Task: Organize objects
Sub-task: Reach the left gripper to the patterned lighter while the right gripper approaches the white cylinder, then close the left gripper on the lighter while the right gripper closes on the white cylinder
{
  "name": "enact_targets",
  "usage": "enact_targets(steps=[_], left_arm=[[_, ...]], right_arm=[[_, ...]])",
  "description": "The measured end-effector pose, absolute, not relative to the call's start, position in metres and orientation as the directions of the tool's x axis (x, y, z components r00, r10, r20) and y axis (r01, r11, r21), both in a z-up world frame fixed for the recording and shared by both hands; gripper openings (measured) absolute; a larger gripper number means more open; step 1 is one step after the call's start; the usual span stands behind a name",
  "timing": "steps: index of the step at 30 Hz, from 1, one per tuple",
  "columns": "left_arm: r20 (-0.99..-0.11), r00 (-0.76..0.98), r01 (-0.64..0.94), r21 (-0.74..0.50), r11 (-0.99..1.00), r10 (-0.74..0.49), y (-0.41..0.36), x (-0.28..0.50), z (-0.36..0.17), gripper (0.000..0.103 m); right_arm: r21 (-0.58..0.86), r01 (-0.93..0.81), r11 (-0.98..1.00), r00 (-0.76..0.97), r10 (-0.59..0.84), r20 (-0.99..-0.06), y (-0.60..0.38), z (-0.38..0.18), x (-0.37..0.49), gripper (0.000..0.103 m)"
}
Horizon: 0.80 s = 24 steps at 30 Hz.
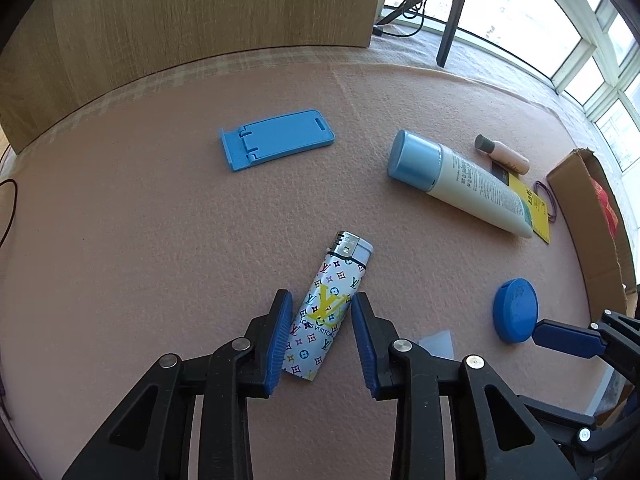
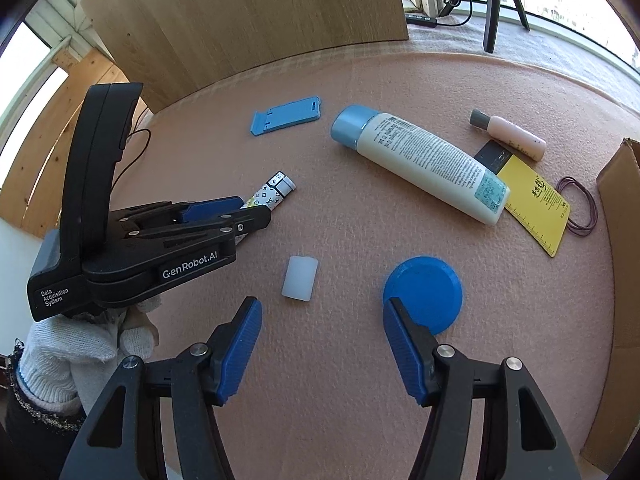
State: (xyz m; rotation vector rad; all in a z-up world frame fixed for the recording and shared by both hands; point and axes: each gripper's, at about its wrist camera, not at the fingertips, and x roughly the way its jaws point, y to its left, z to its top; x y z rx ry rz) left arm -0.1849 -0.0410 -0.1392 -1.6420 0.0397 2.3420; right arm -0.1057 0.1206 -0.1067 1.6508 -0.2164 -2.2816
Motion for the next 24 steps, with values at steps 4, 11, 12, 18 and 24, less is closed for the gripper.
enact_targets(steps=[4,11,12,18,24], left_arm=[[-0.925,-0.325,-0.194,-0.139,-0.971,0.198,-0.059,-0.184,-0.139,0.030],[-0.924,-0.336,-0.138,-0.146,-0.980,0.185,-0.089,-0.174,-0.140,0.027],[-0.923,-0.338,-0.132,-0.150,-0.980,0.186,-0.092,-0.173,-0.140,0.027],[-0.915,-0.361,-0.099,-0.157,-0.983,0.182,-0.101,-0.160,-0.140,0.026],[-0.909,-0.378,-0.084,-0.155,-0.984,0.175,-0.097,-0.142,-0.140,0.025]], right_arm=[[0.285,0.193,-0.939,-0.256,-0.328,-0.909,0.105,-0.117,-0.116,0.050],[0.227,0.237,-0.945,-0.216,-0.279,-0.936,0.079,-0.135,-0.132,0.041],[0.211,0.247,-0.946,-0.221,-0.267,-0.938,0.077,-0.135,-0.133,0.041],[0.117,0.316,-0.941,-0.238,-0.198,-0.951,0.063,-0.135,-0.132,0.023],[0.114,0.338,-0.934,-0.253,-0.207,-0.945,0.068,-0.133,-0.128,0.013]])
